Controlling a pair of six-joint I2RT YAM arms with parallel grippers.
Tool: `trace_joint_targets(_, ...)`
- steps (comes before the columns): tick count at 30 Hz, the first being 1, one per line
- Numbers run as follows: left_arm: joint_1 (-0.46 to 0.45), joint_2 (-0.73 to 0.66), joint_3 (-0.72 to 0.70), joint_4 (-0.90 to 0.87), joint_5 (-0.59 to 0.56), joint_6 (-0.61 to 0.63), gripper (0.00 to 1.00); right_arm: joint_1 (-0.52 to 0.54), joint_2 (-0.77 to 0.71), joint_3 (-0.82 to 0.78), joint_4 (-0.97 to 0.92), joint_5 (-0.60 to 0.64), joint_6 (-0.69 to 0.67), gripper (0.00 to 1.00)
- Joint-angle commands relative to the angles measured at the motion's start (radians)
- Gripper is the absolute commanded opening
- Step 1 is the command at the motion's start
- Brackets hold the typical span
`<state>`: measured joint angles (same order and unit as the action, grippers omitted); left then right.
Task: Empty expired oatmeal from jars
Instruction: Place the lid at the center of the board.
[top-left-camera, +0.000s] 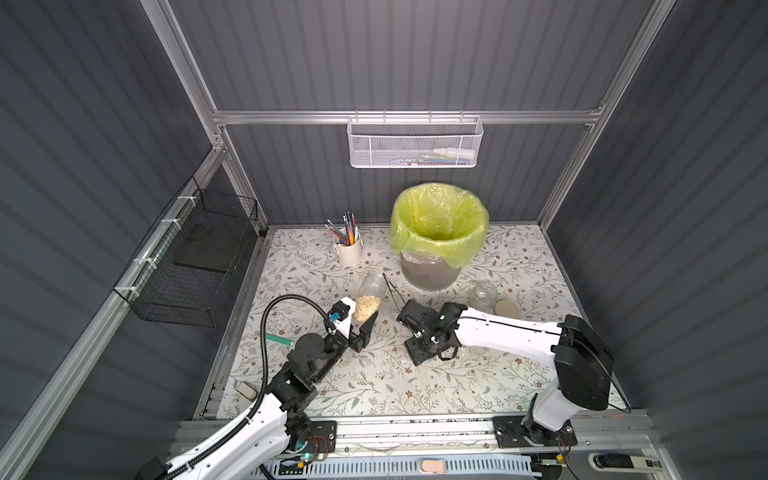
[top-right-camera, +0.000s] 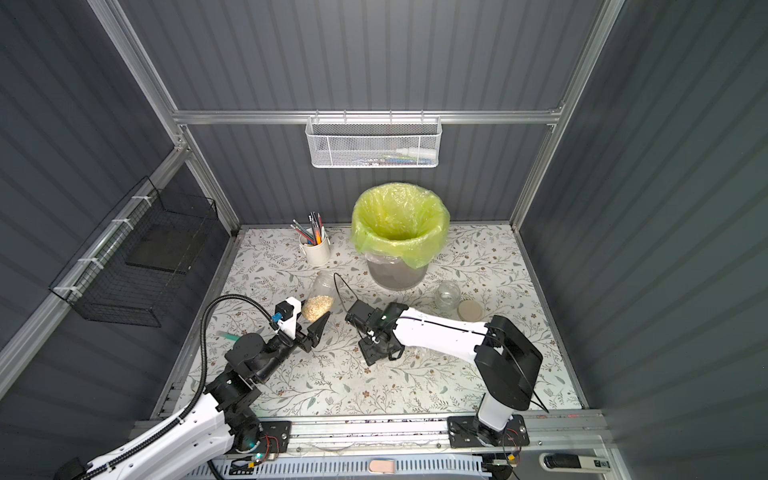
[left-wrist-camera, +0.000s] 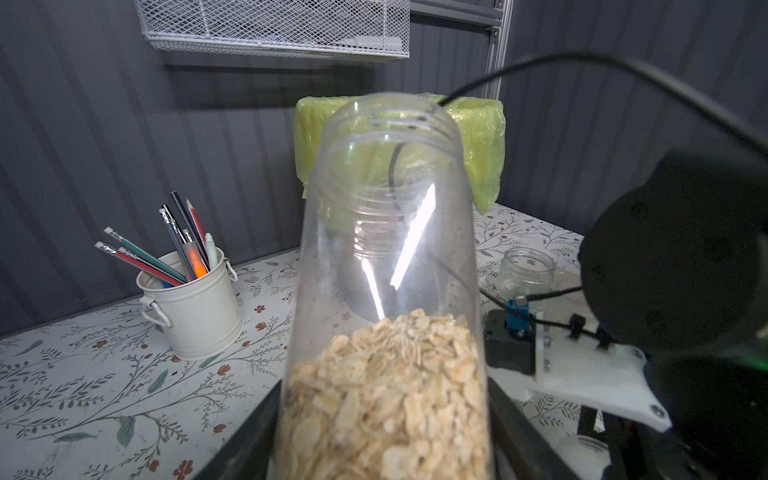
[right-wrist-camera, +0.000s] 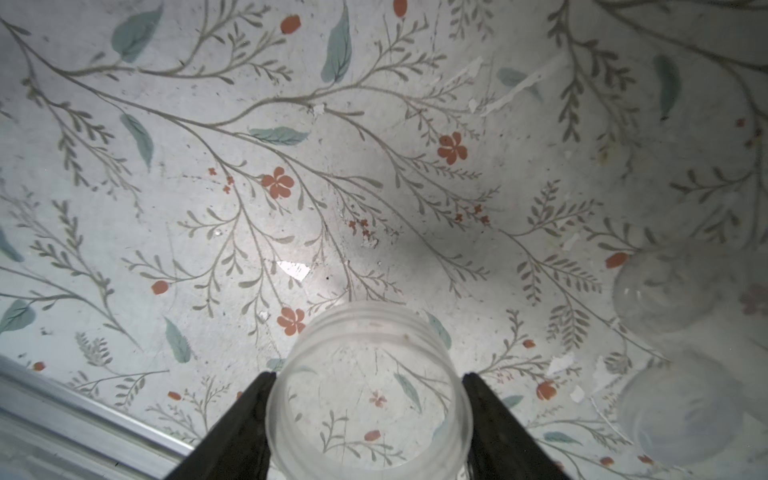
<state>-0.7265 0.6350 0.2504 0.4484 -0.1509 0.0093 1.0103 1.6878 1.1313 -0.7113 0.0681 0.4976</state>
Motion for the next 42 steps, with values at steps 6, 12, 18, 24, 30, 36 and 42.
trace_joint_targets(6, 0.003, 0.001, -0.031, 0.047, -0.053, -0.023, 0.01, -0.013, 0.067, -0.047, 0.111, -0.017, 0.020, 0.32)
trace_joint_targets(12, 0.002, 0.023, -0.040, 0.075, -0.044, -0.036, 0.01, -0.034, 0.093, -0.080, 0.156, -0.027, 0.024, 0.38)
trace_joint_targets(18, 0.003, 0.021, -0.046, 0.082, -0.040, -0.032, 0.01, -0.037, 0.113, -0.085, 0.160, -0.022, 0.027, 0.53)
trace_joint_targets(24, 0.003, 0.020, -0.040, 0.082, -0.032, -0.031, 0.01, -0.038, 0.120, -0.084, 0.160, -0.019, 0.038, 0.71)
trace_joint_targets(30, 0.004, 0.032, -0.030, 0.082, -0.023, -0.026, 0.01, -0.037, 0.098, -0.082, 0.143, 0.004, 0.033, 0.83)
trace_joint_targets(36, 0.003, 0.036, -0.022, 0.079, -0.020, -0.025, 0.01, -0.036, 0.057, -0.066, 0.126, 0.029, 0.032, 0.99)
trace_joint_targets(42, 0.003, 0.028, 0.007, 0.025, -0.008, -0.012, 0.01, -0.039, 0.013, -0.013, 0.061, 0.049, 0.010, 0.99)
